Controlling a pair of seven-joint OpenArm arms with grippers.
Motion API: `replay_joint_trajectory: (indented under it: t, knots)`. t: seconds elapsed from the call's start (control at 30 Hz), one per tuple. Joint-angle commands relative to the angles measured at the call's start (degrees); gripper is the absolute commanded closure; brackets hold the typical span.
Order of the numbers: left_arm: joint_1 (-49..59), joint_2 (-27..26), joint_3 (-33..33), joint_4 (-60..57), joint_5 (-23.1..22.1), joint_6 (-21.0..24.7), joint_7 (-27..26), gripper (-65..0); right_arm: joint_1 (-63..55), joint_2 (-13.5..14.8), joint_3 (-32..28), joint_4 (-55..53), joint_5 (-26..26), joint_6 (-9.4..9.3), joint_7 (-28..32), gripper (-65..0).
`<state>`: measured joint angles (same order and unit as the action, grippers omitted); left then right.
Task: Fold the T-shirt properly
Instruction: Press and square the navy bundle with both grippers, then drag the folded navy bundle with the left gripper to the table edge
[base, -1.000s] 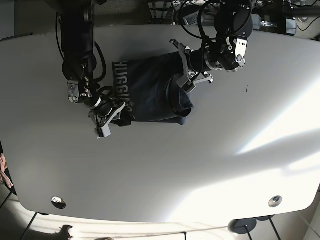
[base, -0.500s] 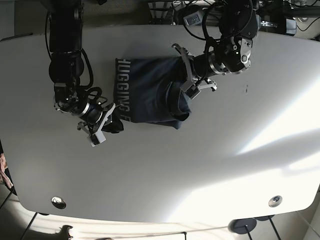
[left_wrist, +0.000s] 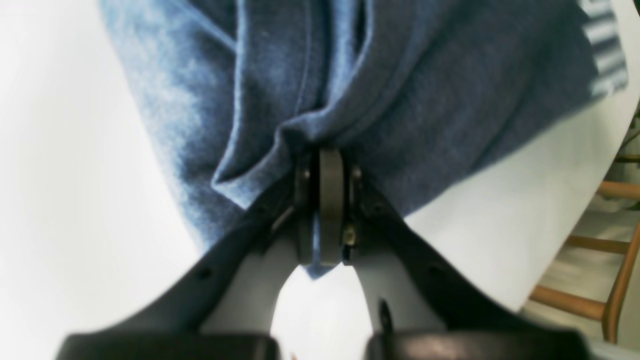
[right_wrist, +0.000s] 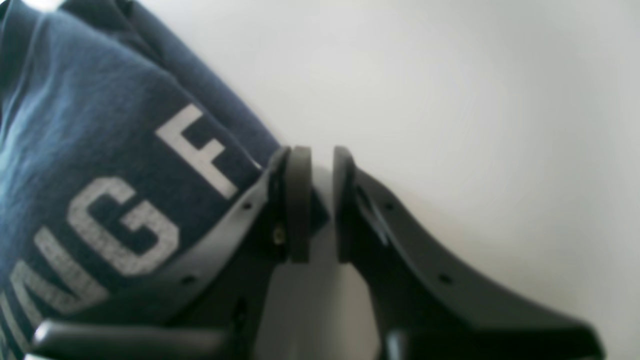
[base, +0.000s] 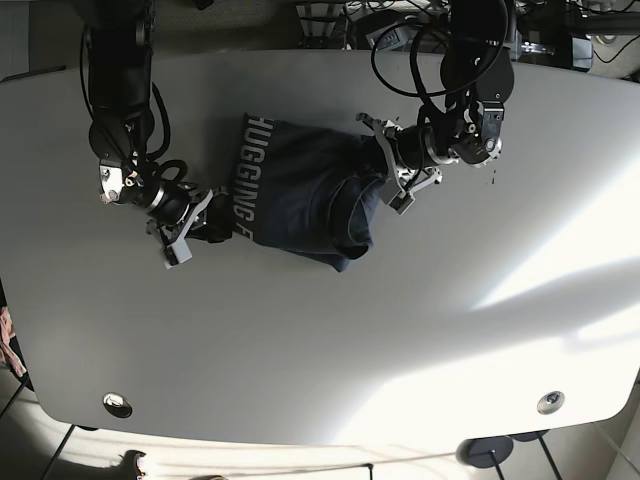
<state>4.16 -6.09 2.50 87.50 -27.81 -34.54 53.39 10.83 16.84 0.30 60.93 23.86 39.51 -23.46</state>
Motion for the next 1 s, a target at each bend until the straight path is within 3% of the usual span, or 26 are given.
replay_joint_trajectory:
  t: [0.03,0.17,0.3,0.4,0.5,0.63,0.7,0.8,1.0]
  knots:
    - [-5.00,-0.02,-0.09,-3.77,-0.10,-0.05,-0.59,0.0,0.29,1.23,0.28,0.92,0.19,0.49,0.56,-7.9]
    - [-13.88,-0.02,-0.09,-12.38,-0.10,-0.05,-0.95,0.0,-3.14,1.93,0.28,4.35,0.36,0.49,0.56,-7.8]
    - [-22.14,-0.29,0.35,-23.20,-0.10,-0.05,-5.34,0.0,-6.83,1.93,0.36,9.18,0.45,0.49,0.56,-7.8]
    - [-29.70,-0.37,0.35,-33.48,-0.10,-0.22,-8.59,0.0,-9.99,1.40,0.36,11.91,0.45,0.49,0.56,-7.8]
    - [-33.22,-0.46,0.44,-35.86,-0.10,-0.31,-9.21,0.0,-12.54,-0.45,0.36,15.25,0.45,0.49,0.21,-7.8]
    - [-36.12,-2.57,0.00,-34.01,-0.36,-0.40,-8.51,0.0,-16.76,-2.12,0.28,23.16,0.45,0.49,-1.02,-7.8]
    - [-36.03,-4.68,-0.09,-28.12,-0.36,-0.40,-6.92,0.0,-17.73,-2.73,0.28,29.58,0.45,0.49,-6.12,-7.8]
    - [-31.81,-6.00,-0.35,-19.24,-0.36,-0.40,-6.57,0.0,-17.20,-7.04,0.19,36.79,0.01,0.49,-13.77,-7.8]
    - [-23.11,-7.23,-4.57,-6.41,-0.36,-0.31,-4.46,0.0,-11.67,-13.37,-0.16,32.92,-0.08,0.49,-17.72,-7.8]
